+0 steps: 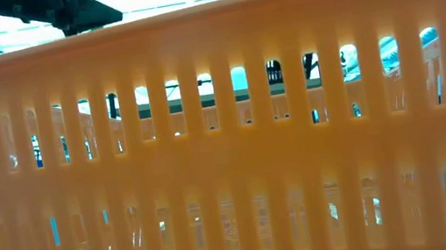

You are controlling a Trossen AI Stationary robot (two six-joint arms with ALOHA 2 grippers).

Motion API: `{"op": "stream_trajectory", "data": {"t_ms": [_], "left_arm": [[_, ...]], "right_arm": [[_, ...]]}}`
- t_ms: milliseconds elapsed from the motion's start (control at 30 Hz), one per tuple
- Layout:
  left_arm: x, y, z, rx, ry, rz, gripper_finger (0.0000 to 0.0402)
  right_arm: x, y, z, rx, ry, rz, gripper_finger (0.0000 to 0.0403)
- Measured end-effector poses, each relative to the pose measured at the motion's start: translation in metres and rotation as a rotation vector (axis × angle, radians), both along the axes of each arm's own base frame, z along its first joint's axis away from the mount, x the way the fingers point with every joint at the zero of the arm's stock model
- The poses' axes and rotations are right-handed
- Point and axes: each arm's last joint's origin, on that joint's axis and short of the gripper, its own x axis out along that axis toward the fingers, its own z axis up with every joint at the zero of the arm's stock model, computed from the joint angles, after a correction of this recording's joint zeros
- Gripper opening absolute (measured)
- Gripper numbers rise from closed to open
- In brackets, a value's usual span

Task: Stack baskets on shelf by color
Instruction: Put the right black basket on the shelf, then put the right blue basket on the shelf

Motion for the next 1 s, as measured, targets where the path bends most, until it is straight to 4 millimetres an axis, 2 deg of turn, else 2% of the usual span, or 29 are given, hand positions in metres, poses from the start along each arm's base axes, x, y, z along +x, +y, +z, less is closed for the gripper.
{"op": "stream_trajectory", "data": {"t_ms": [167, 400, 500, 600, 833, 933, 1000], "left_arm": [[-0.001, 0.000, -0.004, -0.017, 0.033, 0.009, 0.0037], [-0.001, 0.000, -0.004, -0.043, 0.024, 0.013, 0.0037], [-0.001, 0.000, -0.004, -0.065, 0.015, 0.016, 0.0037], [-0.001, 0.001, -0.004, -0.064, 0.014, 0.035, 0.0037], [-0.001, 0.002, -0.003, -0.029, 0.022, 0.079, 0.0037], [-0.001, 0.002, -0.003, -0.027, 0.021, 0.079, 0.0037], [-0.001, 0.002, -0.003, -0.028, 0.020, 0.079, 0.0037]], "right_arm": [[0.003, 0.008, 0.000, -0.009, 0.010, 0.054, 0.0029], [0.006, 0.010, 0.001, -0.033, -0.019, 0.039, 0.0119], [0.004, 0.010, 0.007, -0.074, -0.049, -0.008, 0.0149], [-0.001, 0.014, 0.021, -0.102, -0.116, -0.013, 0.0164], [-0.031, 0.035, 0.063, -0.112, -0.307, -0.024, 0.0165], [-0.048, 0.047, 0.070, -0.003, -0.325, -0.075, 0.0165], [-0.058, 0.060, 0.062, 0.127, -0.289, -0.094, 0.0164]]}}
